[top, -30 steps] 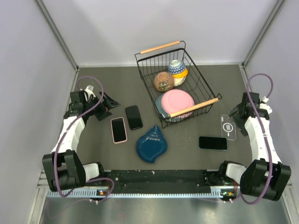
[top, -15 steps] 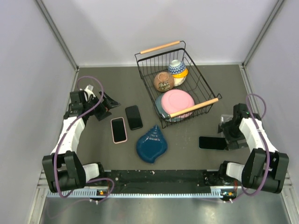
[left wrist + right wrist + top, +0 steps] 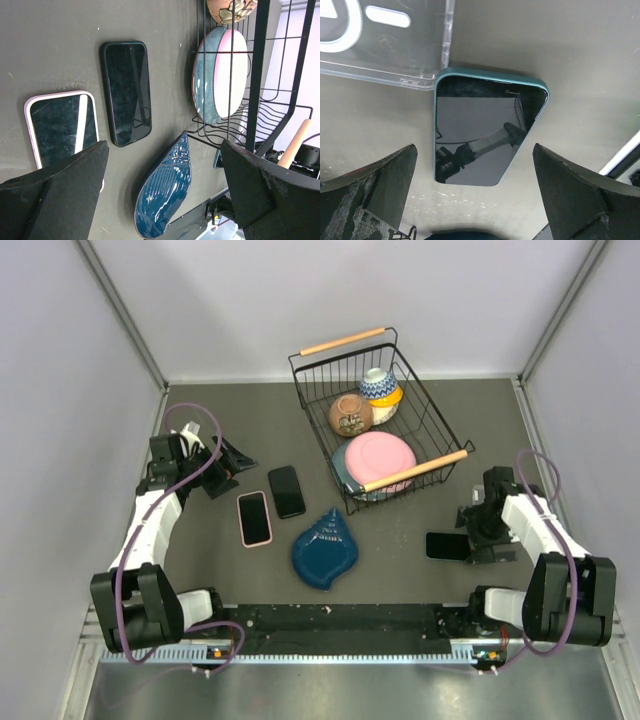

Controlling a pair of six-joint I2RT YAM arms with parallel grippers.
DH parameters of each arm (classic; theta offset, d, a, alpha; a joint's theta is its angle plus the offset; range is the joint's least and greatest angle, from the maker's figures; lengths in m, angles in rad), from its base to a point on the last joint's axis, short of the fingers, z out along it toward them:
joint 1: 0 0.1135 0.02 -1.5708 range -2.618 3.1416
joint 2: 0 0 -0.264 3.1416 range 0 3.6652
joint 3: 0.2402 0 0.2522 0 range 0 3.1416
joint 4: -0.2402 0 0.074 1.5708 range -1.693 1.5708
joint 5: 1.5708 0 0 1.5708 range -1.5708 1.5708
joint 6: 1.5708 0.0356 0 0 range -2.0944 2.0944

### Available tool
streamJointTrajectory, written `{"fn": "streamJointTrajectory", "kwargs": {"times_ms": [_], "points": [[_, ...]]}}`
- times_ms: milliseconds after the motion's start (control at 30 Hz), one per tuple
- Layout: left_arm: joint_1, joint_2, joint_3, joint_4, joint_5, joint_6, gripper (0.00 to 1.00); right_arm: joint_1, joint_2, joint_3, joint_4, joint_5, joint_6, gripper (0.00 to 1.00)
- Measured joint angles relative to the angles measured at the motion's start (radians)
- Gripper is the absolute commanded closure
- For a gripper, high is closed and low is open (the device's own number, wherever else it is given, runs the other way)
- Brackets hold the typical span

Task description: Put the phone into the phone case

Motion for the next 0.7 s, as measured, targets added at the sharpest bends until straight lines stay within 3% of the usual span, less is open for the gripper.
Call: {"fn": "streamJointTrajectory", "kwargs": {"times_ms": [400, 467, 567, 700], "points": [[0.000, 0.000, 0.000, -0.003, 0.003, 0.000, 0.01, 0.032, 0.047, -0.076, 0.077, -0.016, 0.079, 0.02], [0.000, 0.000, 0.000, -0.004, 0.003, 0.000, 0.01, 0.037, 0.048, -0.076, 0.078, -0.012, 0.087, 0.06], [0.000, 0.000, 0.000, -0.008, 0.003, 0.001, 0.01, 0.037, 0.050, -0.076, 0.079, -0.011, 0.093, 0.20], [0.000, 0.000, 0.000, -0.009, 0.003, 0.001, 0.01, 0.040, 0.050, -0.076, 0.084, -0.011, 0.096, 0.26]]}}
